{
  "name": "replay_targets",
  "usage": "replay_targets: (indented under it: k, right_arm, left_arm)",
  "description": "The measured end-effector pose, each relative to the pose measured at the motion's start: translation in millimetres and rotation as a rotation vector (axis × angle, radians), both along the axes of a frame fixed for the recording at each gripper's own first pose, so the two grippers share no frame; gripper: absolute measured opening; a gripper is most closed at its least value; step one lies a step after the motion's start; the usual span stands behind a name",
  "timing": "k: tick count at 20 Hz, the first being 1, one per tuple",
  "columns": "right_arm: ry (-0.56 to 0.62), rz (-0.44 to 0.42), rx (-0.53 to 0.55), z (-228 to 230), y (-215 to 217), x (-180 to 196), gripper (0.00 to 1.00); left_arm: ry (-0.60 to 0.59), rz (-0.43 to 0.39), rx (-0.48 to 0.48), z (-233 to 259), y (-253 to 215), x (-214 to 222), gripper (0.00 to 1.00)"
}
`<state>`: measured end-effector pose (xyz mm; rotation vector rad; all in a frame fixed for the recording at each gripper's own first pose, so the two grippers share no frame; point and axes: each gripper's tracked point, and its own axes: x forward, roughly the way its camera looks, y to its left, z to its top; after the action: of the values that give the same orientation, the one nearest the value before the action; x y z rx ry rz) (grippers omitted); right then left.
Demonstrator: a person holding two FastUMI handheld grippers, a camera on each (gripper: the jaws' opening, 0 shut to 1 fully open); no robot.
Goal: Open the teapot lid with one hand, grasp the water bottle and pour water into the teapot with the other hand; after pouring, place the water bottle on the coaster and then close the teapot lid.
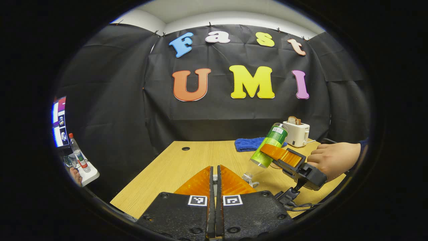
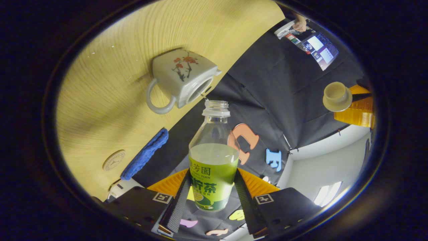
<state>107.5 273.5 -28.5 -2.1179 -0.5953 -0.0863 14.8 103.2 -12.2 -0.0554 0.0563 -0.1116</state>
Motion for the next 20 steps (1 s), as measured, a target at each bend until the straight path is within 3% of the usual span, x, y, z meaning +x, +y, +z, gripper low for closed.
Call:
replay_targets:
  k: [7, 10, 16, 20]
  right_arm:
    - [-0.014, -0.003, -0.017, 1, 0, -1, 0.74]
    - [0.015, -0.006, 0.042, -1, -4, 1, 0.76]
    - [0.211, 0.040, 0.343, -33, -16, 9, 0.77]
    - [0.355, 0.100, 0.651, -41, -26, 15, 0.77]
  left_arm:
    - [0.013, 0.005, 0.002, -4, 5, 2, 0.03]
    - [0.011, 0.005, 0.000, -5, 6, 4, 0.03]
    - [0.004, 0.018, -0.018, -3, 11, 3, 0.03]
    - [-0.008, 0.021, -0.021, 1, 9, 4, 0.03]
